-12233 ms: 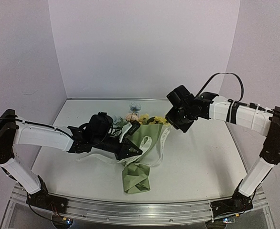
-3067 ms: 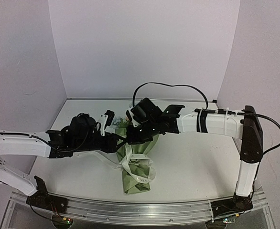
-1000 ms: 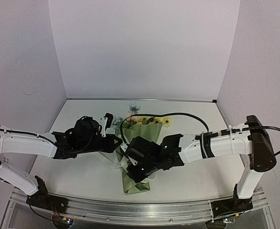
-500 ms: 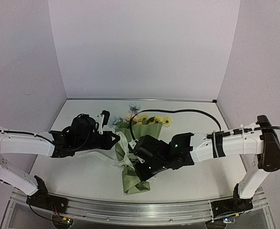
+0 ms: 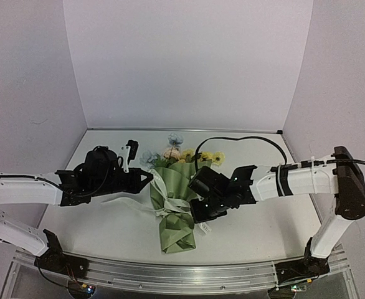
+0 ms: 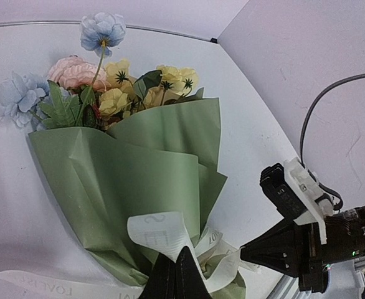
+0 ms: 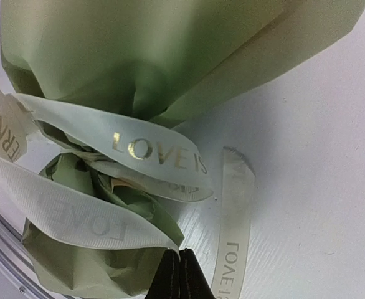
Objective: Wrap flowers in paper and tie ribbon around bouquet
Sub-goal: Cross the half-tied ribbon over the folded bouquet.
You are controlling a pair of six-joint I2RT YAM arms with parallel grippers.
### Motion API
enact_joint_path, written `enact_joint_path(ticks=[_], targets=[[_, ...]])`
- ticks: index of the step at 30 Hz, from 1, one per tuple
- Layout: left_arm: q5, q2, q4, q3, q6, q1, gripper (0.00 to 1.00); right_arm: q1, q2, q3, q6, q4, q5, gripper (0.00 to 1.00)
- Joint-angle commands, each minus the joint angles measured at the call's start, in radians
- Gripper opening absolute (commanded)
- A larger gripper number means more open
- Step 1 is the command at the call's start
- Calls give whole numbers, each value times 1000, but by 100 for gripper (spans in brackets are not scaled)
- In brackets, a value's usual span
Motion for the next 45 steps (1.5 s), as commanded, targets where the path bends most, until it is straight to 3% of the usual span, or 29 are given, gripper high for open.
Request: enact_joint_path(ticks=[1, 18, 28, 34, 45], targets=[[15, -50, -9, 7, 31, 6, 0, 8, 17, 10, 51, 20, -4, 0], [19, -126, -30, -4, 33, 5, 0, -22, -71, -120, 128, 11, 79, 0], [146, -97, -5, -3, 52, 6, 0, 69, 5, 42, 25, 15, 84, 0], [282, -134, 55, -22, 77, 6, 0, 67, 104, 152, 74, 19, 62, 0], [476, -194, 56, -52, 84, 6, 0, 23, 171, 107, 229, 194, 7, 0]])
